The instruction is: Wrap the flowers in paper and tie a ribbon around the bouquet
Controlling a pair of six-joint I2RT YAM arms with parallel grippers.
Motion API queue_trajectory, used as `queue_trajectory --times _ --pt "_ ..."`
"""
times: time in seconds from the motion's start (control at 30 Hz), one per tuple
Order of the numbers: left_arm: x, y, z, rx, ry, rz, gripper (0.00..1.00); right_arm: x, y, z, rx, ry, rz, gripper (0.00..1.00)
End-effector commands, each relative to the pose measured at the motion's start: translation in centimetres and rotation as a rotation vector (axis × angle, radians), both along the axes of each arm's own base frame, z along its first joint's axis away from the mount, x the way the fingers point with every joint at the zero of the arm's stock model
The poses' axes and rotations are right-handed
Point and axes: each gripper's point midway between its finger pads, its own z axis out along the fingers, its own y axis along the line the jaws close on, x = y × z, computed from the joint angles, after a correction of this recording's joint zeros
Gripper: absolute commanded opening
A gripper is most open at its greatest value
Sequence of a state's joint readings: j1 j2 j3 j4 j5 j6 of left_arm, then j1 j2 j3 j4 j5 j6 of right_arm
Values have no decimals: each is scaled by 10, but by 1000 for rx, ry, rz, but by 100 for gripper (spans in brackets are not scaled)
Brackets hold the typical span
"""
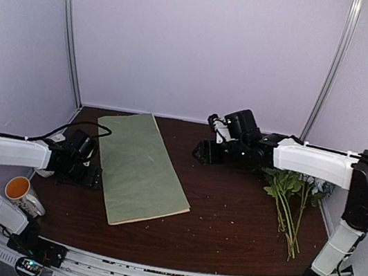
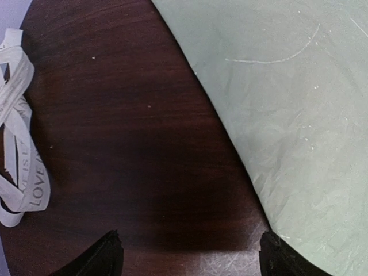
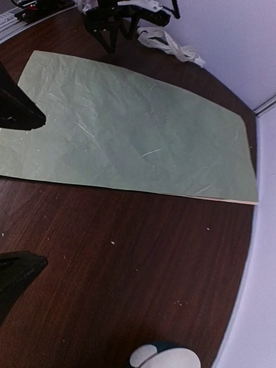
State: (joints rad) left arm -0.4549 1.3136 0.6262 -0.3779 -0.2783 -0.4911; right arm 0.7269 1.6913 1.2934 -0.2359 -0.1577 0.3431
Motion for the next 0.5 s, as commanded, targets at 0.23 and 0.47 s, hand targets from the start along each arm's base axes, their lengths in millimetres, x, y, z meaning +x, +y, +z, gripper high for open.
queue_trajectory --times 0.23,0.47 --pt "24 -39 -14 -71 17 -117 83 -52 49 -144 -175 510 192 67" --pt "27 -42 -42 -38 63 -128 83 -61 87 -144 13 596 255 65"
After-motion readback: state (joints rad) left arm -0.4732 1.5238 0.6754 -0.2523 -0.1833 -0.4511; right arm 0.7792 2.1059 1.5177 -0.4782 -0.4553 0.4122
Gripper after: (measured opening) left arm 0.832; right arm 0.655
